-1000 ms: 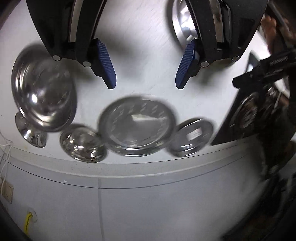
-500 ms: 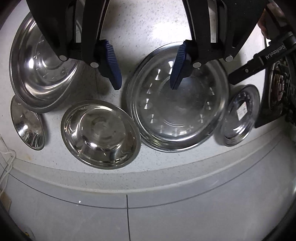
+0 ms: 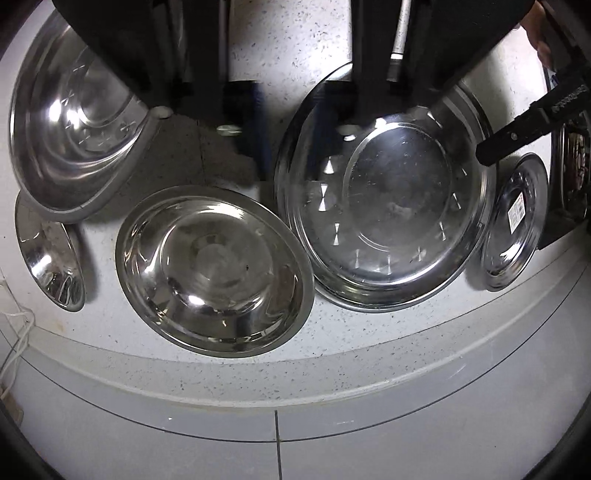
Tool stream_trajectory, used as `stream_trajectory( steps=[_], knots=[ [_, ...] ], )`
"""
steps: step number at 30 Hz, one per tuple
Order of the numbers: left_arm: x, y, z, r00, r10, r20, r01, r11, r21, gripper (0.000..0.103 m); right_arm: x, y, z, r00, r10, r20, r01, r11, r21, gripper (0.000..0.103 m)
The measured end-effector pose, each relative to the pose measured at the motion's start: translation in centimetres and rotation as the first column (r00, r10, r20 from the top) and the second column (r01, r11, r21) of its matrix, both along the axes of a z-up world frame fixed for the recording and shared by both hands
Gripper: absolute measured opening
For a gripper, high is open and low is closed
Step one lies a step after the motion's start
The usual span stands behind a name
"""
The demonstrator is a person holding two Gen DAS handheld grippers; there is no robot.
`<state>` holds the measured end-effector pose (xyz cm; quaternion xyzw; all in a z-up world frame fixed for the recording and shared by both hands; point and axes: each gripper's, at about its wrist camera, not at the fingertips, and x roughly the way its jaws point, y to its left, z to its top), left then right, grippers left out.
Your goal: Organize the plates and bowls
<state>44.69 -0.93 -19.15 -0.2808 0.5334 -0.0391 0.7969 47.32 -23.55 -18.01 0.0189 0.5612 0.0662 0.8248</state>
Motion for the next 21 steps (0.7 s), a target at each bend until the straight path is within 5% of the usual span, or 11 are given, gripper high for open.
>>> stream_trajectory(
  steps=[21],
  knots=[
    [-6.1,0.8,5.2,0.995,0.001,0.101,-0.001,1.000,0.006,0.011,-4.3,1.1,3.6,0.991,0.038,0.130,-0.031,0.998,-0.053,0.011]
  ],
)
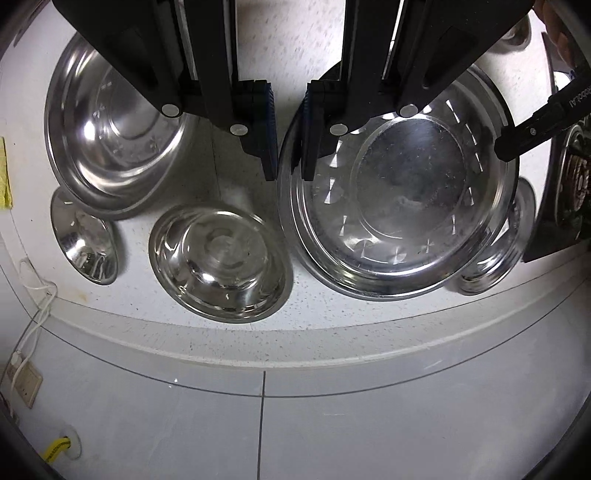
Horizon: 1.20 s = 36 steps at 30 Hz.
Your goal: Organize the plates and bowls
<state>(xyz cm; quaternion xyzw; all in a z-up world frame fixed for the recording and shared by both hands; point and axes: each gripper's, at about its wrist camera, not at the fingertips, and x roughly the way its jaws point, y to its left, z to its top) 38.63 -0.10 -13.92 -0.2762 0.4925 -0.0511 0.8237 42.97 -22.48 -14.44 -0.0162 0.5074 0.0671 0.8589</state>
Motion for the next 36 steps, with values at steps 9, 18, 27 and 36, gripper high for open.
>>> stream_trajectory(
  steps=[9,18,27,36],
  knots=[
    [-7.3,2.0,3.8,0.999,-0.004,0.047,0.004,1.000,-0.009,0.011,-6.8,1.1,2.9,0.998,0.031,0.050,-0.033,0.998,0.047,0.011],
    [-18.5,4.8,6.7,0.997,-0.044,0.071,0.043,0.999,0.017,0.011,-17.8,2.3,5.5,0.995,0.065,0.078,-0.074,0.991,0.115,0.012],
    [-26.3,6.6,2.7,0.996,-0.085,0.027,0.085,0.996,-0.007,0.011,-26.6,3.9,2.5,0.995,0.092,0.026,-0.095,0.988,0.125,0.013],
    [-26.8,6.6,-1.1,0.996,-0.082,-0.035,0.082,0.996,0.017,0.011,-27.7,4.0,-0.7,0.997,0.071,-0.037,-0.067,0.992,0.110,0.014]
  ],
)
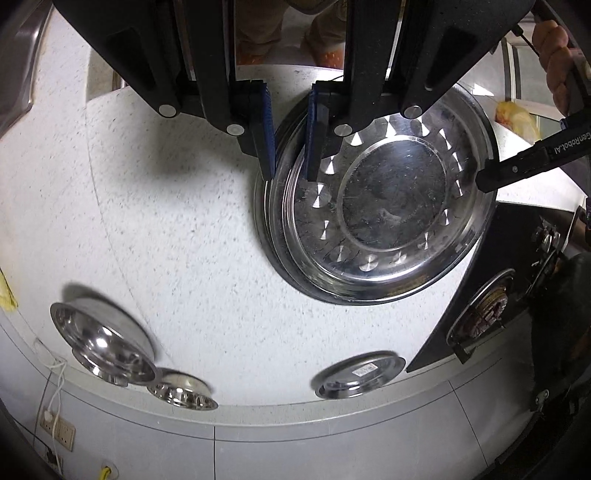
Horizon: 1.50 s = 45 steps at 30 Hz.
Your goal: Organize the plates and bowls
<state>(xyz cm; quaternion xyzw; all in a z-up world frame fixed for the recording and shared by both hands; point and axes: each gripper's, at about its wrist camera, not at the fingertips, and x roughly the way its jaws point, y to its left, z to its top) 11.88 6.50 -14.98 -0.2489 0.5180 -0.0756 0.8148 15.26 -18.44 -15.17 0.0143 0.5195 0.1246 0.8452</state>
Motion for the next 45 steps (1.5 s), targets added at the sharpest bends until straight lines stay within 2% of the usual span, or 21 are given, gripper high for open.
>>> stream_trajectory(
  steps=[19,26,30,33,38,41,43,45],
  knots=[
    [1.1,0.0,-1.5,0.998,0.053,-0.031,-0.053,0.998,0.014,0.011,0.5,0.4,-1.0,1.000,0.023,-0.016,-0.023,1.000,0.014,0.015],
    [1.3,-0.1,-1.0,0.998,0.062,-0.015,-0.061,0.996,0.061,0.013,1.1,-0.6,-0.9,0.999,0.046,-0.027,-0.045,0.998,0.051,0.016],
    [1.4,0.1,0.1,0.998,0.064,0.016,-0.065,0.995,0.071,0.034,1.4,-2.1,-0.6,0.999,0.036,-0.027,-0.034,0.996,0.078,0.016],
    [1.7,0.5,1.5,0.996,0.067,0.054,-0.073,0.991,0.116,0.038,1.9,-3.5,0.0,1.000,0.020,-0.019,-0.018,0.995,0.100,0.023],
    [3.4,2.1,3.5,0.993,0.095,0.070,-0.102,0.988,0.114,0.041,3.1,-5.6,1.7,1.000,-0.018,0.016,0.016,0.991,0.131,0.037],
    [6.1,3.0,4.4,0.991,0.117,0.064,-0.125,0.984,0.126,0.043,4.8,-6.1,2.9,0.999,-0.035,0.040,0.029,0.989,0.142,0.044],
    [8.3,3.6,4.5,0.991,0.125,0.042,-0.129,0.984,0.125,0.043,6.2,-5.8,3.6,0.998,-0.031,0.057,0.023,0.990,0.140,0.053],
    [10.4,4.0,4.5,0.991,0.129,0.023,-0.131,0.983,0.126,0.044,8.2,-5.3,4.5,0.997,-0.022,0.074,0.012,0.992,0.129,0.056]
  ],
)
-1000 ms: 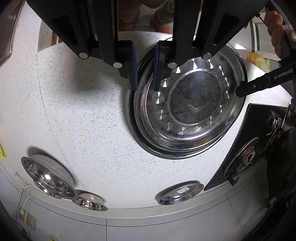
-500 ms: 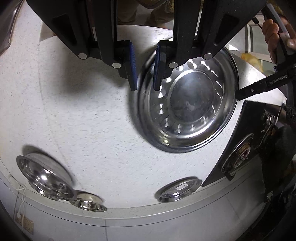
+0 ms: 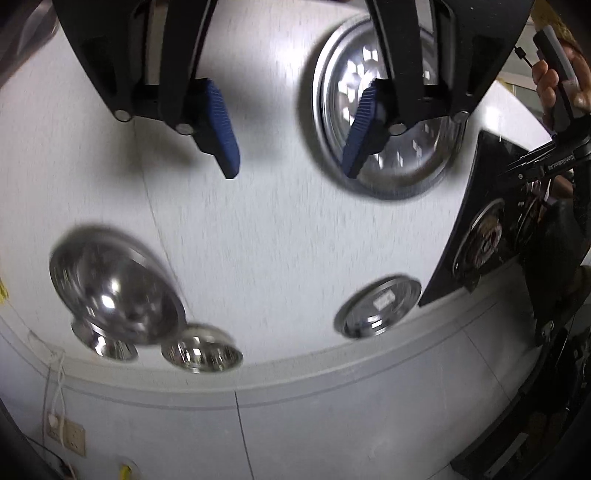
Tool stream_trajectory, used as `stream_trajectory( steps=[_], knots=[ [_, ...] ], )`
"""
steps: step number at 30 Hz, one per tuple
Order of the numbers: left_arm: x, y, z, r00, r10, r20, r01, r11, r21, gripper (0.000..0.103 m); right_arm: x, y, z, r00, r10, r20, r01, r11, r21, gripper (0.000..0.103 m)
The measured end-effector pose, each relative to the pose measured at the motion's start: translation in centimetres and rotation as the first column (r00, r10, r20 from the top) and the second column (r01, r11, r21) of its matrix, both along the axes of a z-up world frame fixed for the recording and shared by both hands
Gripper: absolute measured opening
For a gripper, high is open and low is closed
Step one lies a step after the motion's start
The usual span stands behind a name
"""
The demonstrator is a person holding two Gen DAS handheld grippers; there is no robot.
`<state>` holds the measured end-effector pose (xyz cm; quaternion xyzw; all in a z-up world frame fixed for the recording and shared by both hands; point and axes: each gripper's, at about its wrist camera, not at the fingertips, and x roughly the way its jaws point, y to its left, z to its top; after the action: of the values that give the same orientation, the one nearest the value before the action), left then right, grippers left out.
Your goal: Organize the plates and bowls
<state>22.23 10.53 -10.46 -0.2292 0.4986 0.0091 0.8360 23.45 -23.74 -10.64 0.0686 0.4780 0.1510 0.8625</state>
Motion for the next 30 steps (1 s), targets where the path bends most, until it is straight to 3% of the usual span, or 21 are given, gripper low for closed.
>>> stream_trajectory(
  steps=[4,10,15,21,23,25,29,30],
  knots=[
    [6.1,1.1,0.2,1.000,0.018,-0.024,-0.018,1.000,0.019,0.044,4.7,2.2,1.6,0.999,0.042,0.029,-0.041,0.999,-0.024,0.061],
    [14.4,2.5,-0.9,0.998,0.055,-0.037,-0.055,0.998,0.006,0.044,12.9,5.9,1.7,0.994,0.107,0.009,-0.107,0.994,0.025,0.065],
    [19.5,4.0,-4.2,0.989,0.112,-0.092,-0.114,0.993,-0.013,0.044,19.9,9.1,-0.8,0.986,0.148,-0.079,-0.137,0.983,0.123,0.065],
    [22.8,5.5,-6.4,0.985,0.145,-0.090,-0.146,0.989,-0.004,0.044,24.7,11.8,-4.8,0.973,0.163,-0.165,-0.135,0.976,0.173,0.064],
    [23.6,5.9,-6.9,0.985,0.149,-0.090,-0.151,0.988,-0.013,0.044,25.6,12.3,-6.0,0.971,0.155,-0.184,-0.123,0.978,0.171,0.059],
    [24.1,6.2,-7.2,0.987,0.142,-0.073,-0.143,0.990,-0.018,0.043,26.1,12.7,-6.7,0.968,0.160,-0.194,-0.126,0.976,0.176,0.042],
    [24.8,6.3,-7.3,0.990,0.129,-0.053,-0.131,0.991,-0.026,0.041,26.8,13.7,-7.8,0.962,0.174,-0.211,-0.139,0.976,0.170,0.025],
    [24.9,6.3,-7.4,0.991,0.126,-0.048,-0.128,0.991,-0.031,0.035,27.0,13.7,-7.8,0.962,0.178,-0.207,-0.143,0.974,0.174,0.021]
  ],
)
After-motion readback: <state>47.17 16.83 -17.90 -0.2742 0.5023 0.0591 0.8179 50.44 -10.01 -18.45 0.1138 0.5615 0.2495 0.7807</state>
